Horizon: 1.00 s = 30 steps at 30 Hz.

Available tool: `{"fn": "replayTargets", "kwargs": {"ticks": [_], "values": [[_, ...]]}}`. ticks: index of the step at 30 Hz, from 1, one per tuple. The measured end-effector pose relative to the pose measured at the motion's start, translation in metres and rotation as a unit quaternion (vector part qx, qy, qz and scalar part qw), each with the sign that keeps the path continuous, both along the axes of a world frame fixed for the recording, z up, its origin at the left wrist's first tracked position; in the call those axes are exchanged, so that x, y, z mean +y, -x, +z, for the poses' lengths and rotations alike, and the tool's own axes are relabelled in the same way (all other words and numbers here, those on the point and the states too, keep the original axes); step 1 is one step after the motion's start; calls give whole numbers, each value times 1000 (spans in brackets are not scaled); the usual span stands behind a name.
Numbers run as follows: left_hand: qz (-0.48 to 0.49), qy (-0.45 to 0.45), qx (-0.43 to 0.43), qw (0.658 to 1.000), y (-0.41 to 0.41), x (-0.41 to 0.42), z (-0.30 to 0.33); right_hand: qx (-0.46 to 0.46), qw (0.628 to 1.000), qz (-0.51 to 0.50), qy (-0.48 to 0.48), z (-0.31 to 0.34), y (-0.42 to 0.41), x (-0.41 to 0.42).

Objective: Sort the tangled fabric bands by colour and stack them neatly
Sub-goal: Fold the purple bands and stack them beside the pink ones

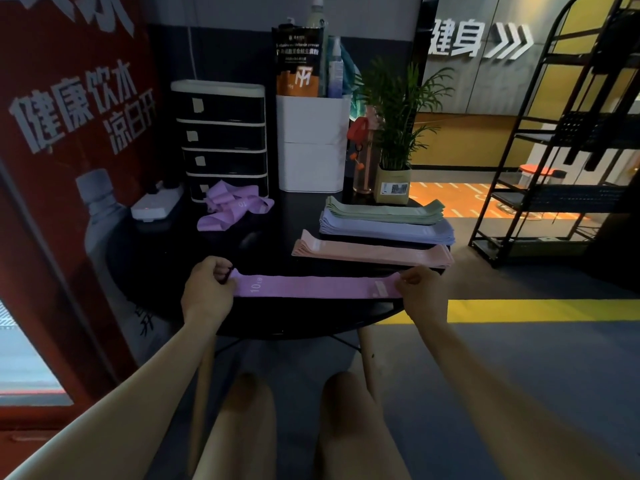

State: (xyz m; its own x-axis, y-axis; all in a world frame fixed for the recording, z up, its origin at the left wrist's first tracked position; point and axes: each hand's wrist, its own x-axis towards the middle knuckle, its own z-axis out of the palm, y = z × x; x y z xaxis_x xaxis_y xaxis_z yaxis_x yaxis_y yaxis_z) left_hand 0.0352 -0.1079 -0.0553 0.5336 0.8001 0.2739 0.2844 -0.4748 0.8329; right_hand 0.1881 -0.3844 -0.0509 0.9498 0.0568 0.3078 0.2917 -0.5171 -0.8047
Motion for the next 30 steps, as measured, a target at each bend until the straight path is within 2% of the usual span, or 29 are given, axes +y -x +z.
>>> {"fn": "replayTargets", "kwargs": {"ticks": [10,17,19,23,30], "values": [[-17,-8,18,1000,2,1,0,24,1000,0,-16,-4,2,3],[-35,-4,46,998,-1,8,2,-67,988,-32,137,6,-1,13],[-43,5,36,998,-3,10,4,-81,985,-24,151,19,4,22],[-55,-29,27,998,-8,18,11,-102,980,65,159,37,10,57],[-83,-71,24,994,-33,49,29,-53,966,209,141,51,-6,143]]}}
